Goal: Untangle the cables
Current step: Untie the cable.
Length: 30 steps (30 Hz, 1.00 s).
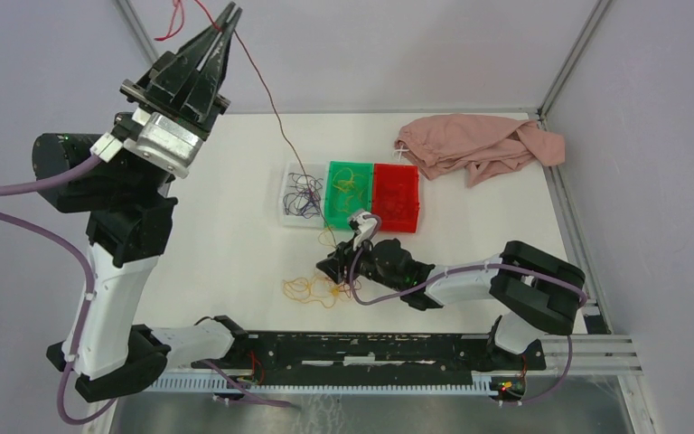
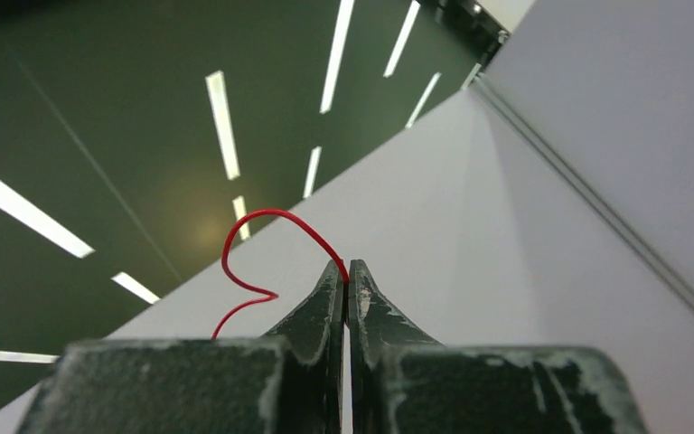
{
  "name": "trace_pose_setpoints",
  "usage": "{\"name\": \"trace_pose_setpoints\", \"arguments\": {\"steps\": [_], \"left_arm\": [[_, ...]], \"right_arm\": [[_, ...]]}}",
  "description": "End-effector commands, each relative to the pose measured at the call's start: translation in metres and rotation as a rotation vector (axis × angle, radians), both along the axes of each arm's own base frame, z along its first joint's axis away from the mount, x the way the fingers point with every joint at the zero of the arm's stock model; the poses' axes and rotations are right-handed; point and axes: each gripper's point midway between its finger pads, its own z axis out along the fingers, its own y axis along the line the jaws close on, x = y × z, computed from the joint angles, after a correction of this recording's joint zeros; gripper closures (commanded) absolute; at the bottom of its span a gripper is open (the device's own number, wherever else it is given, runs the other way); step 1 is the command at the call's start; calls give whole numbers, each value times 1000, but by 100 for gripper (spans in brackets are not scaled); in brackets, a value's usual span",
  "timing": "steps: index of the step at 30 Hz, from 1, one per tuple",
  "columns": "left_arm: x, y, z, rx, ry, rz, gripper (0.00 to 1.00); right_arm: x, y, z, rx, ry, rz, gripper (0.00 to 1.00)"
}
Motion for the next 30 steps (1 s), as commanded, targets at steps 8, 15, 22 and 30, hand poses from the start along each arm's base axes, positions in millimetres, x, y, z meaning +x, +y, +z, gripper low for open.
{"name": "trace_pose_setpoints", "arguments": {"steps": [8,15,22,30], "left_arm": [[-61,78,91,-315,-427,233,97],[-90,89,117,-331,-604,304,97],[-123,87,139,-283,-896,451,97],[-134,75,136,-197,-1017,509,97]], "right_arm": [[0,-2,-7,25,22,-26,48],[-3,-5,-18,30,62,-36,45],[-2,-14,-33,-2,93,-69,37],[-2,-15,-40,-13,99,-75,43]]}}
